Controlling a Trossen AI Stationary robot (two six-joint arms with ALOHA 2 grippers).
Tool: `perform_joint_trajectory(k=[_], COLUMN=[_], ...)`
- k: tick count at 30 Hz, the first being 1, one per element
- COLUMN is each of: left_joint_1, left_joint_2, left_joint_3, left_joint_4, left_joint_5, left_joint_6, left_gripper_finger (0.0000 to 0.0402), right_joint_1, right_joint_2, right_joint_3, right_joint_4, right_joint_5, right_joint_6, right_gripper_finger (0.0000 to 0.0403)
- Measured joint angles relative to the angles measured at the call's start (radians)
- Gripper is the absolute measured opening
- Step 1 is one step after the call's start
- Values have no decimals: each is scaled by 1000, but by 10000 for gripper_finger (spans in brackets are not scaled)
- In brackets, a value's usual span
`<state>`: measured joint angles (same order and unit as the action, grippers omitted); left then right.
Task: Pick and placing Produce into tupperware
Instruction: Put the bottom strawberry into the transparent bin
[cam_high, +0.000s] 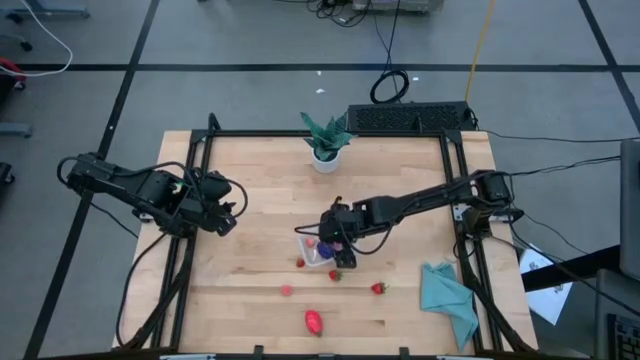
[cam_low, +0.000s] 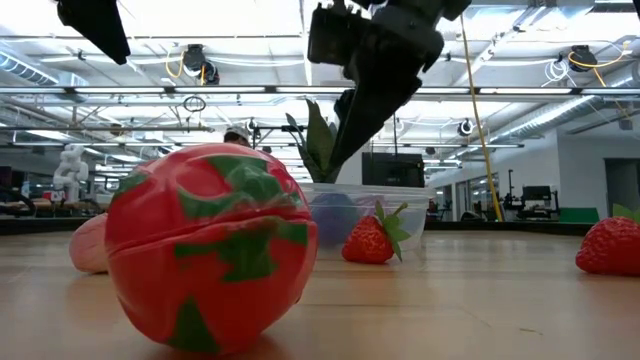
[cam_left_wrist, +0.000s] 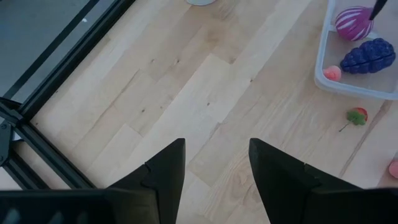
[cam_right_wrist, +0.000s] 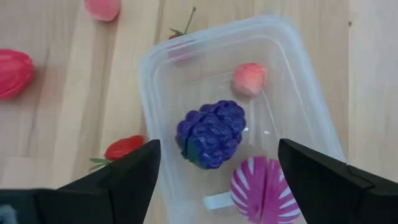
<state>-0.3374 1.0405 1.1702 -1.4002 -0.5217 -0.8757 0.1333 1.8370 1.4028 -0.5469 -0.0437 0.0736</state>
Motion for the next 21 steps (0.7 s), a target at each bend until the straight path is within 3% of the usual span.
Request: perform_joint_trajectory(k=[12,21], left_joint_1=[0,-23], left_joint_2=[0,56], left_joint_3=[0,0], left_joint_4=[19,64], left_joint_5=[36,60], left_joint_6=[-2,4], left_gripper_finger=[184,184], right_joint_1=[6,6], right_joint_2=[0,-13], right_joint_3=[42,89], right_joint_4=[-85,-102], right_joint_5=[-2,-8], right_joint_6=[70,3], right_gripper_finger=[316,270])
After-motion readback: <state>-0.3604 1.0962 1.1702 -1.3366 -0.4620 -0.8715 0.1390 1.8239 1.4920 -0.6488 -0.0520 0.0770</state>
